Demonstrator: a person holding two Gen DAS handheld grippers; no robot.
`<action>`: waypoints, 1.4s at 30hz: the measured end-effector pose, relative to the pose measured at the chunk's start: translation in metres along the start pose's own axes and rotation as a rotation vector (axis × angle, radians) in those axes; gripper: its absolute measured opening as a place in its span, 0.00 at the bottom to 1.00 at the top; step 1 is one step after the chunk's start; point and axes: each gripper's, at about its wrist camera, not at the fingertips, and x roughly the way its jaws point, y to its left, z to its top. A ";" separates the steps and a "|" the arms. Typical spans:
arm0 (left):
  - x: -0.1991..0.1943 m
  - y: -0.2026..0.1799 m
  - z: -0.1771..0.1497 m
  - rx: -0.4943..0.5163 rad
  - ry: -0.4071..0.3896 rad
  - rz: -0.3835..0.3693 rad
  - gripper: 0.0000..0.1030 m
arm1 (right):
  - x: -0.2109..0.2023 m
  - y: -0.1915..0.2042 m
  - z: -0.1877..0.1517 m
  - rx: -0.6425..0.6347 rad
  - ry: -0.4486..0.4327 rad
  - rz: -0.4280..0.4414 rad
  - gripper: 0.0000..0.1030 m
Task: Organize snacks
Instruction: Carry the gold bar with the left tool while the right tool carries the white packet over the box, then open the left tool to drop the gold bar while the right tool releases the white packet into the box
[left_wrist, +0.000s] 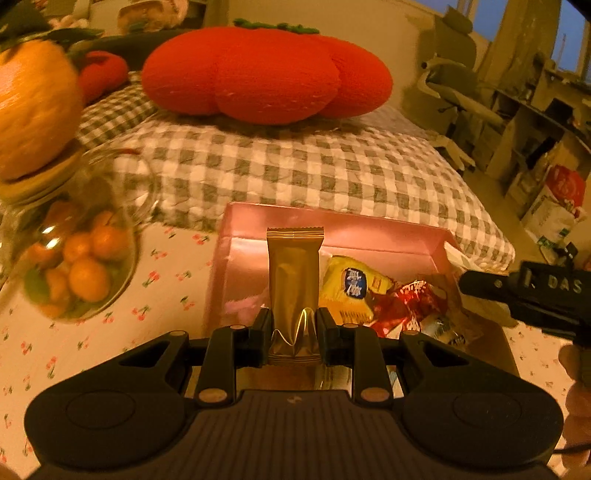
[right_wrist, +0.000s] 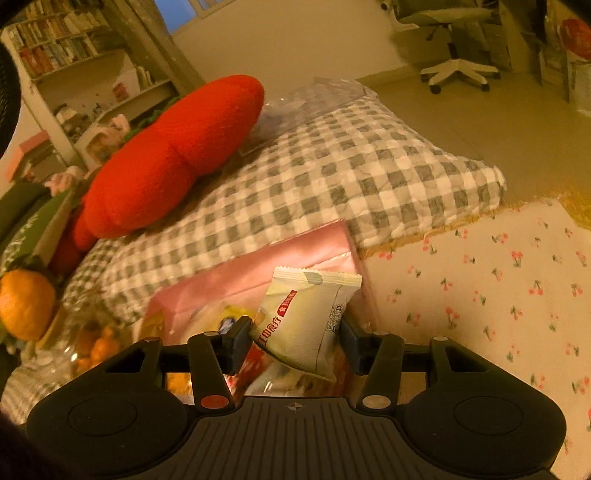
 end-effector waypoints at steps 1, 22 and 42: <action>0.003 -0.002 0.001 0.008 0.000 0.001 0.23 | 0.004 0.000 0.002 -0.004 -0.001 -0.004 0.49; 0.003 -0.014 0.004 0.051 -0.036 0.024 0.70 | 0.001 0.004 0.009 -0.031 -0.017 -0.023 0.81; -0.055 -0.007 -0.024 0.050 -0.003 0.066 0.92 | -0.070 0.011 -0.027 -0.061 0.004 -0.035 0.87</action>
